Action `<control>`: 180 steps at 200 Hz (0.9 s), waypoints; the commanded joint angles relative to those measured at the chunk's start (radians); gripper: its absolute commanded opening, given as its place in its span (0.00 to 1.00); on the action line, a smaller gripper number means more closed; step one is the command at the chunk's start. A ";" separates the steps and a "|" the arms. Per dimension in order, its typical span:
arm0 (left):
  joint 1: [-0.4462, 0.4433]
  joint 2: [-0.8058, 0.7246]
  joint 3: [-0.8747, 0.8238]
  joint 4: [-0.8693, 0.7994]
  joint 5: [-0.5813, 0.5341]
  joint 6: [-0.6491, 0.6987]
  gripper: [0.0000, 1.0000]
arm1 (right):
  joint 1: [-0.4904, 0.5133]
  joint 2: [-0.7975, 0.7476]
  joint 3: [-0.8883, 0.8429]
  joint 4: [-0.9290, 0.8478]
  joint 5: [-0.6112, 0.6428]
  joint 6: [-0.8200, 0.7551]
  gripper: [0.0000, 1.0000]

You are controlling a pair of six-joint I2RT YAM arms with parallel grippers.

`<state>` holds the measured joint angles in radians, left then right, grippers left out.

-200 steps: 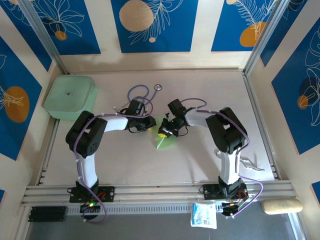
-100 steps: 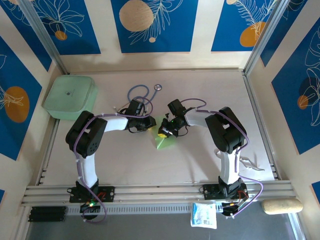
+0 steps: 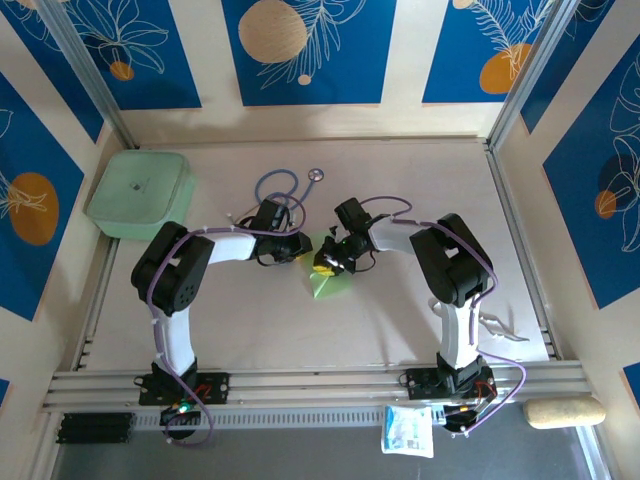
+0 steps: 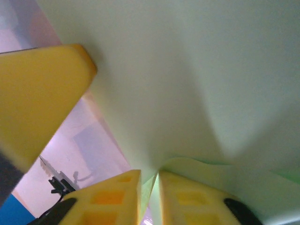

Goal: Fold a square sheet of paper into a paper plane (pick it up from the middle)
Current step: Fold the triangle a second time at the center of the table.

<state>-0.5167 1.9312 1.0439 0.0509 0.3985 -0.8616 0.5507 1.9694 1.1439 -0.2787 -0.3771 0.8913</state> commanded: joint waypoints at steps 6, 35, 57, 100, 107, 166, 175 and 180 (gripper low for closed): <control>0.023 -0.025 0.044 -0.124 -0.019 0.025 0.24 | 0.006 0.035 0.009 -0.055 0.015 -0.008 0.27; 0.066 -0.048 0.081 -0.149 -0.007 0.045 0.28 | 0.005 0.038 0.010 -0.062 0.015 -0.005 0.33; 0.094 -0.083 0.080 -0.165 -0.007 0.052 0.31 | 0.003 0.042 0.011 -0.067 0.017 -0.005 0.35; 0.093 -0.166 0.024 -0.167 0.001 0.041 0.33 | 0.003 0.041 0.011 -0.073 0.019 -0.008 0.37; 0.089 -0.178 0.008 -0.160 0.003 0.034 0.33 | 0.003 0.041 0.011 -0.074 0.021 -0.009 0.37; 0.028 -0.223 -0.088 -0.117 0.000 -0.028 0.28 | 0.003 0.040 0.000 -0.082 0.031 -0.010 0.36; 0.017 -0.222 -0.093 -0.108 0.002 -0.037 0.26 | 0.003 0.043 0.000 -0.087 0.035 -0.009 0.31; 0.011 -0.221 -0.096 -0.106 0.001 -0.042 0.24 | 0.003 0.043 0.000 -0.089 0.035 -0.010 0.29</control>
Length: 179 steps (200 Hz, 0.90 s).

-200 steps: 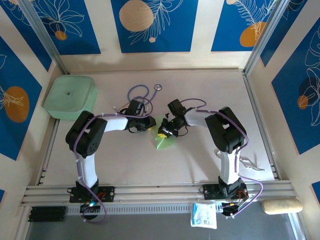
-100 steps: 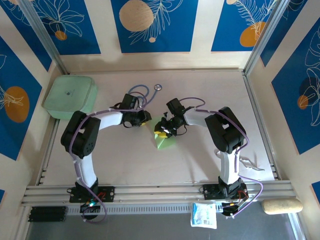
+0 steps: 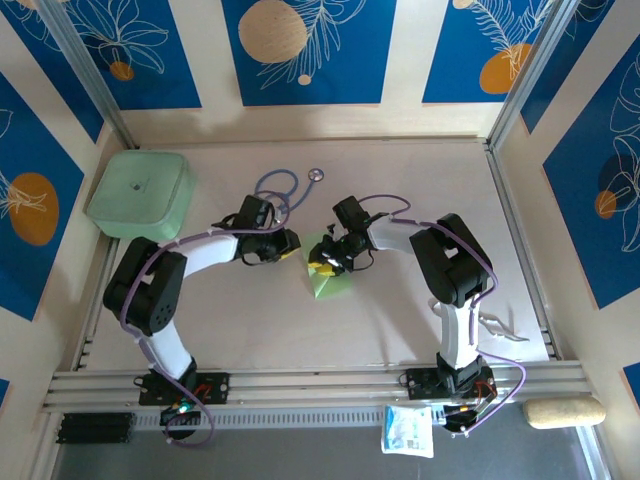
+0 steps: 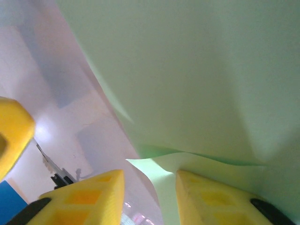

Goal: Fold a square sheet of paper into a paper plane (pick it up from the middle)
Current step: Fold the triangle a second time at the center of the table.

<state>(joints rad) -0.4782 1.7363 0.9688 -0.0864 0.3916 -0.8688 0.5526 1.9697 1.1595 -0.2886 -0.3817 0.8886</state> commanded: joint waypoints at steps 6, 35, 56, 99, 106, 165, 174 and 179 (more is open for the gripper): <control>-0.035 -0.023 -0.023 0.034 0.009 -0.041 0.23 | 0.002 0.043 -0.015 -0.082 0.041 -0.007 0.25; -0.075 -0.008 -0.030 0.047 0.000 -0.066 0.15 | 0.000 0.046 -0.012 -0.096 0.044 -0.012 0.12; -0.095 0.011 -0.030 0.055 -0.002 -0.083 0.08 | 0.000 0.047 -0.011 -0.106 0.048 -0.011 0.06; -0.125 0.053 -0.022 0.093 0.013 -0.107 0.00 | 0.000 0.044 -0.010 -0.109 0.049 -0.012 0.01; -0.129 0.060 -0.018 0.096 0.015 -0.109 0.00 | -0.002 0.044 -0.009 -0.109 0.047 -0.012 0.00; -0.139 0.082 -0.016 0.066 -0.027 -0.104 0.00 | -0.002 0.044 -0.011 -0.106 0.044 -0.012 0.00; -0.141 0.084 -0.019 0.062 -0.035 -0.102 0.00 | -0.002 0.044 -0.012 -0.105 0.042 -0.012 0.00; -0.141 0.088 -0.019 0.060 -0.036 -0.103 0.00 | -0.001 0.043 -0.012 -0.105 0.044 -0.011 0.00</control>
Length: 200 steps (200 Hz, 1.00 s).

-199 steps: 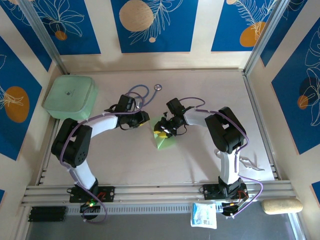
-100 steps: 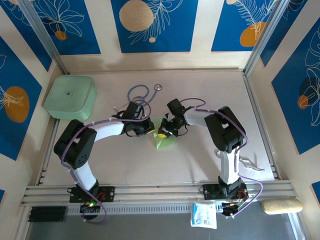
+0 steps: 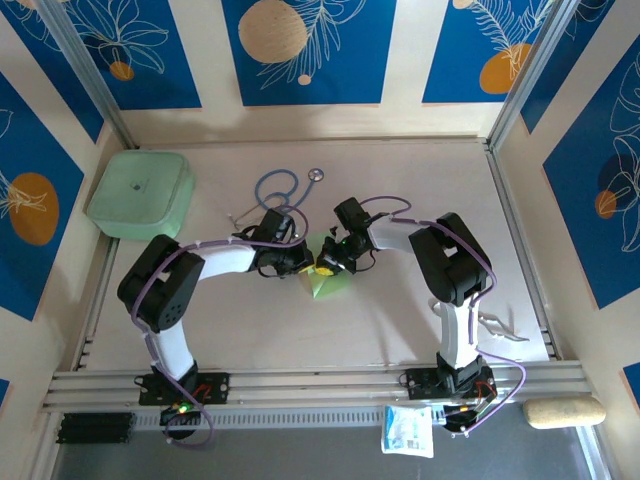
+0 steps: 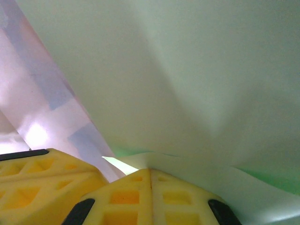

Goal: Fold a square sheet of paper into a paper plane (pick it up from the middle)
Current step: Fold the triangle a second time at the center of the table.

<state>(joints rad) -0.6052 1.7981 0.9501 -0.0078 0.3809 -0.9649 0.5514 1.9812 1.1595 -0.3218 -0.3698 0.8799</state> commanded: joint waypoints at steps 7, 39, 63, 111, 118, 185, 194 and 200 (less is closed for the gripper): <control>-0.016 0.028 -0.001 -0.019 -0.027 -0.006 0.00 | 0.000 0.032 -0.013 -0.071 0.031 -0.003 0.00; -0.016 0.041 0.000 -0.038 -0.045 -0.001 0.00 | -0.001 0.031 -0.012 -0.069 0.029 -0.002 0.00; -0.017 0.050 0.004 -0.056 -0.060 0.006 0.00 | -0.001 0.031 -0.012 -0.067 0.026 -0.003 0.00; -0.020 0.065 0.018 -0.157 -0.120 0.029 0.00 | -0.006 -0.011 -0.012 -0.008 -0.030 -0.012 0.00; -0.021 0.068 0.019 -0.167 -0.124 0.035 0.00 | -0.009 -0.029 -0.012 0.007 -0.044 -0.020 0.00; -0.029 0.095 0.039 -0.217 -0.144 0.069 0.00 | -0.028 -0.148 -0.112 0.101 -0.057 -0.134 0.01; -0.031 0.095 0.041 -0.219 -0.143 0.071 0.00 | -0.030 -0.151 -0.126 0.109 -0.060 -0.139 0.01; -0.031 0.096 0.042 -0.220 -0.143 0.071 0.00 | -0.031 -0.151 -0.133 0.113 -0.060 -0.141 0.01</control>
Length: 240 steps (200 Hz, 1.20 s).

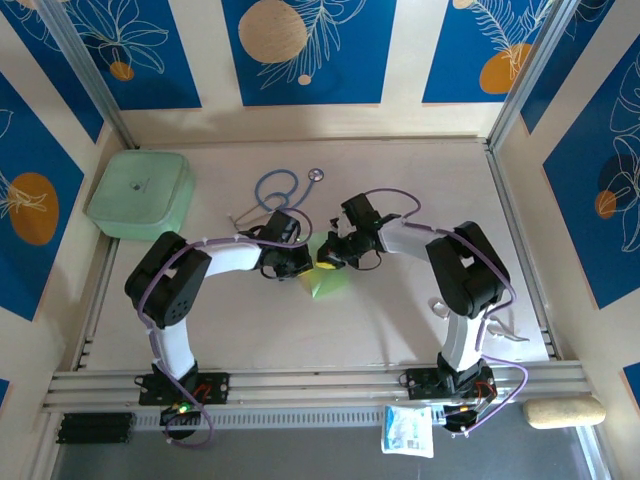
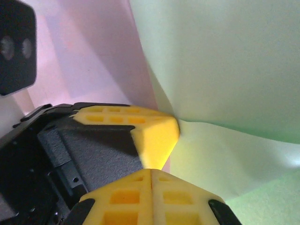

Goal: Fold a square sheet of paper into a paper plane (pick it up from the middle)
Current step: Fold the triangle a second time at the center of the table.

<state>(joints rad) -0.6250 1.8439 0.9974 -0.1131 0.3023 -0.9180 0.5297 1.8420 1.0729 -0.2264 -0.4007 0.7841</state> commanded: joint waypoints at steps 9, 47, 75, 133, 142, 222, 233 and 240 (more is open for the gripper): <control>-0.011 0.053 -0.005 -0.114 -0.063 0.025 0.00 | -0.011 -0.012 -0.054 0.019 -0.028 -0.048 0.01; -0.014 0.060 0.001 -0.118 -0.063 0.028 0.00 | -0.011 0.005 -0.061 0.025 -0.032 -0.057 0.01; -0.014 0.064 0.004 -0.120 -0.063 0.030 0.00 | -0.010 0.021 -0.057 0.030 -0.032 -0.054 0.01; -0.015 0.066 0.003 -0.124 -0.066 0.033 0.00 | -0.010 0.049 -0.059 0.026 -0.040 -0.056 0.01; -0.015 0.066 0.001 -0.124 -0.068 0.031 0.00 | -0.011 0.053 -0.060 0.022 -0.039 -0.057 0.01; -0.016 0.072 0.023 -0.146 -0.084 0.054 0.00 | -0.016 0.080 -0.085 0.016 -0.021 -0.066 0.00; -0.014 0.077 0.038 -0.147 -0.086 0.068 0.00 | -0.019 0.083 -0.087 0.020 -0.015 -0.066 0.00; -0.014 0.082 0.048 -0.148 -0.085 0.080 0.00 | -0.021 0.088 -0.088 0.024 -0.012 -0.064 0.00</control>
<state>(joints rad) -0.6304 1.8576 1.0328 -0.1612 0.2897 -0.8890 0.5163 1.9022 1.0054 -0.1913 -0.4114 0.7338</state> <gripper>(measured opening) 0.052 0.055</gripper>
